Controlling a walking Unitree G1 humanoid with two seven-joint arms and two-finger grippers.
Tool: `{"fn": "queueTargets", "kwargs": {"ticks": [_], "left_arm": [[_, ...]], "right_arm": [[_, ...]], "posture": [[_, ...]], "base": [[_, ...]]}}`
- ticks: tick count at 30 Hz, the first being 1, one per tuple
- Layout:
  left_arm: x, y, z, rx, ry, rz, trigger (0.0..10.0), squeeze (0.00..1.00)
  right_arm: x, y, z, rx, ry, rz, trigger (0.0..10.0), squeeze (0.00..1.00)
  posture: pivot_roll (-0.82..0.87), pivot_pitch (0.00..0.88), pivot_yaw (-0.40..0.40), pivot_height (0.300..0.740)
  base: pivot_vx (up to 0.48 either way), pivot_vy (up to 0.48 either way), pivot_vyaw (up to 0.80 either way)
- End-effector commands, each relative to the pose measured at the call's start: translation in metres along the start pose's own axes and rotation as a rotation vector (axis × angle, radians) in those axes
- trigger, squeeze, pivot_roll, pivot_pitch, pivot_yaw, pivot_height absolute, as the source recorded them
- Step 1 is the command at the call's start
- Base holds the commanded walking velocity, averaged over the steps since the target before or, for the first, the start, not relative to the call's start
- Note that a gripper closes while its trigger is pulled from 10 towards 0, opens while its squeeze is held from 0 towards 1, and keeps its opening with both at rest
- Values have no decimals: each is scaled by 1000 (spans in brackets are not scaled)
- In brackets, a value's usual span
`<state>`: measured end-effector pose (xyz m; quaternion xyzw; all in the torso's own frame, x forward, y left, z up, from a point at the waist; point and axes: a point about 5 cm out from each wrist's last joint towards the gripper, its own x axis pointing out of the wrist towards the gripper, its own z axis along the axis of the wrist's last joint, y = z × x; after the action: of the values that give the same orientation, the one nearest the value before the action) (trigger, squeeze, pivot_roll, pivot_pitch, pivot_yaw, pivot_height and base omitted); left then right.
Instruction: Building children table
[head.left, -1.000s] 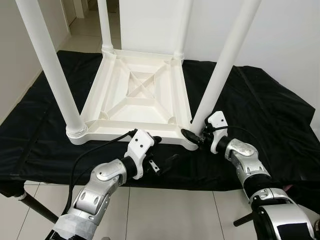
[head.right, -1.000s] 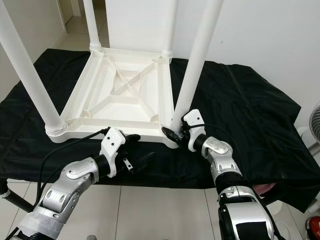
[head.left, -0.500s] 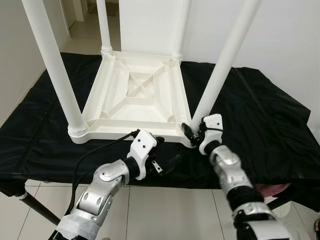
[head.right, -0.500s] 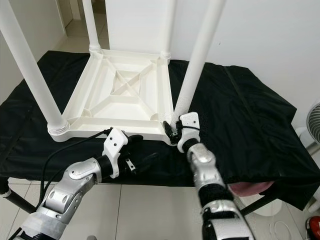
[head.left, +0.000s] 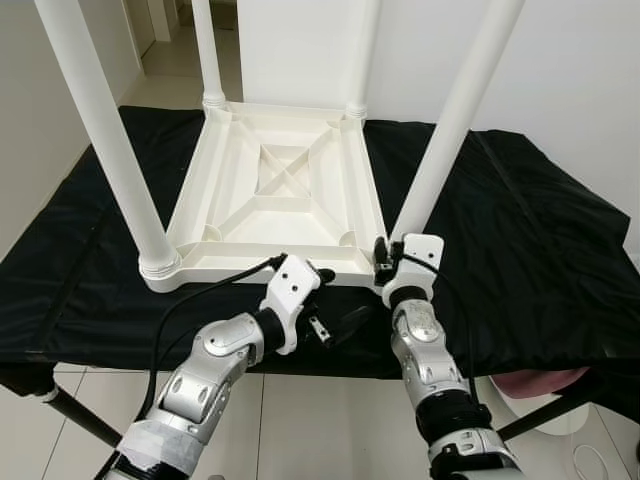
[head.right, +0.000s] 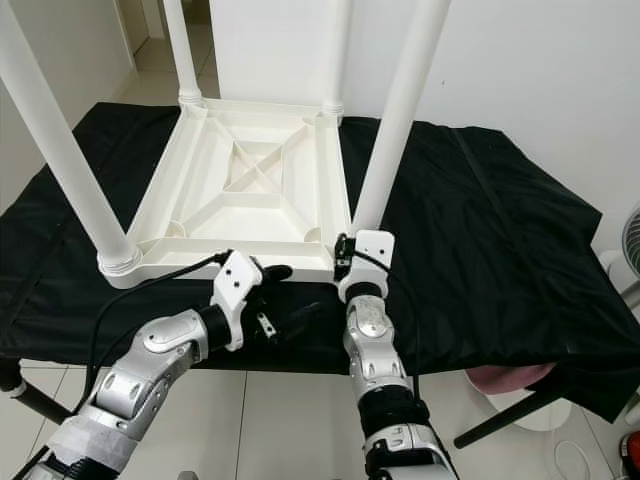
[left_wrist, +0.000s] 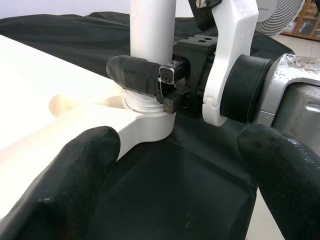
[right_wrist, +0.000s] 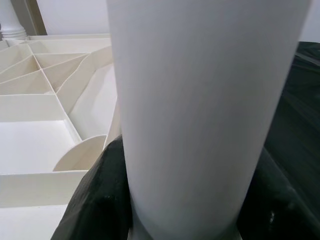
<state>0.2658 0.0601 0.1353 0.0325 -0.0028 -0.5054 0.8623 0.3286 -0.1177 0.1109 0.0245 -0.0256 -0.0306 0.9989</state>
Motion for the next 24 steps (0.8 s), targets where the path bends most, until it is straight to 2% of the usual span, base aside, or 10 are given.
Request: {"fn": "queueTargets", "kwargs": {"ticks": [1, 4, 5, 6, 7, 11, 18, 19, 22, 24], "left_arm": [[1, 0, -4, -4, 13, 5, 10000, 0], [2, 1, -3, -4, 9, 11, 10000, 0], [3, 1, -3, -3, 6, 16, 10000, 0], [3, 1, -3, -3, 6, 16, 10000, 0], [3, 2, -2, -2, 3, 21, 10000, 0], [3, 2, -1, -1, 0, 25, 10000, 0], [-3, 4, -2, 10, 9, 42, 10000, 0], [-3, 6, 0, 10, 4, 51, 10000, 0], [-3, 7, 1, 11, 0, 59, 10000, 0], [-4, 8, -1, 9, 4, 68, 10000, 0]], "right_arm": [[-5, -9, -18, -14, 101, -30, 10000, 0], [-3, -12, -16, -10, 92, -28, 10000, 0], [-2, -17, -15, -8, 86, -29, 10000, 63], [-2, -17, -15, -8, 86, -29, 10000, 63], [-2, -21, -14, 2, 76, -24, 10000, 1000], [-3, -23, -11, 13, 60, -2, 10000, 1000], [-2, -17, 1, 12, 11, 206, 10000, 1000], [-1, -17, 4, -14, 8, 279, 10000, 0], [1, -18, 7, -54, -8, 368, 10000, 0], [6, -20, 14, -117, -24, 530, 10000, 0]], "posture": [[-67, 0, -41, 740], [-65, 0, -41, 740], [-61, 0, -45, 740], [-61, 0, -45, 740], [-54, 0, -47, 740], [-50, 0, -45, 740], [-27, 0, -60, 740], [-21, 0, -66, 740], [-18, 0, -69, 740], [-17, 0, -66, 740]], "base": [[0, 0, 0], [0, 0, 0], [0, 0, 0], [0, 0, 0], [0, 0, 0], [0, 0, 0], [0, 0, 0], [0, 0, 0], [0, 0, 0], [0, 0, 0]]}}
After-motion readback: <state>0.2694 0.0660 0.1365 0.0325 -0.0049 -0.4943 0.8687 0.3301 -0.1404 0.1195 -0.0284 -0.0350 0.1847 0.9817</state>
